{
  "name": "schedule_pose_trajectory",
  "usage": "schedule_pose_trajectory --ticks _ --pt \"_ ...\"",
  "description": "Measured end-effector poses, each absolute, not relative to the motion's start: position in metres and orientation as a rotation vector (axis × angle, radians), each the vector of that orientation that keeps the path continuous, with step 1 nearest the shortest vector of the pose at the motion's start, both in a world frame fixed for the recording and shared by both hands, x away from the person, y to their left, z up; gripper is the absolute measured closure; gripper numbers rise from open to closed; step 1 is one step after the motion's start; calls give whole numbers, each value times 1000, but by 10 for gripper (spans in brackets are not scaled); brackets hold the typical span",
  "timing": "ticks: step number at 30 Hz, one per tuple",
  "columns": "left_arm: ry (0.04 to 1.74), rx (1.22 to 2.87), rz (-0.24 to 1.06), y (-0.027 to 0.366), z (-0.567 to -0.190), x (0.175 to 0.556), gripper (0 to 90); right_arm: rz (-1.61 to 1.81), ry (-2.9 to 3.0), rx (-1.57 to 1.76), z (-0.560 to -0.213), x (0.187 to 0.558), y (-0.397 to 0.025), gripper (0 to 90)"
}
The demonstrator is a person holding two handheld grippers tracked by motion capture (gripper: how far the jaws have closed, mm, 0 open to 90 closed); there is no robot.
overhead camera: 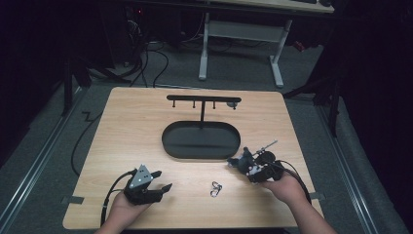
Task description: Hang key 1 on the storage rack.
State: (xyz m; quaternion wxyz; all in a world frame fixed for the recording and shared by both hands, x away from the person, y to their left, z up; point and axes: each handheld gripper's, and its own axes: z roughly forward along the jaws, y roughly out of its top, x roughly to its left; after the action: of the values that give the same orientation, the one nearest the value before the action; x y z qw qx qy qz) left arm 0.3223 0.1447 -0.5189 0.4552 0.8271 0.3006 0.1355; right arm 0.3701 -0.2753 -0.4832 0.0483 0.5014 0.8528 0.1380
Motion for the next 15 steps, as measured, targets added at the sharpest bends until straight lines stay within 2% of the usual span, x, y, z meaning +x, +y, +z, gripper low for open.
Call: schedule_pose_trajectory --ticks 15 --pt "733 2048 337 143 -520 322 382 511 2565 1558 -455 357 -286 478"
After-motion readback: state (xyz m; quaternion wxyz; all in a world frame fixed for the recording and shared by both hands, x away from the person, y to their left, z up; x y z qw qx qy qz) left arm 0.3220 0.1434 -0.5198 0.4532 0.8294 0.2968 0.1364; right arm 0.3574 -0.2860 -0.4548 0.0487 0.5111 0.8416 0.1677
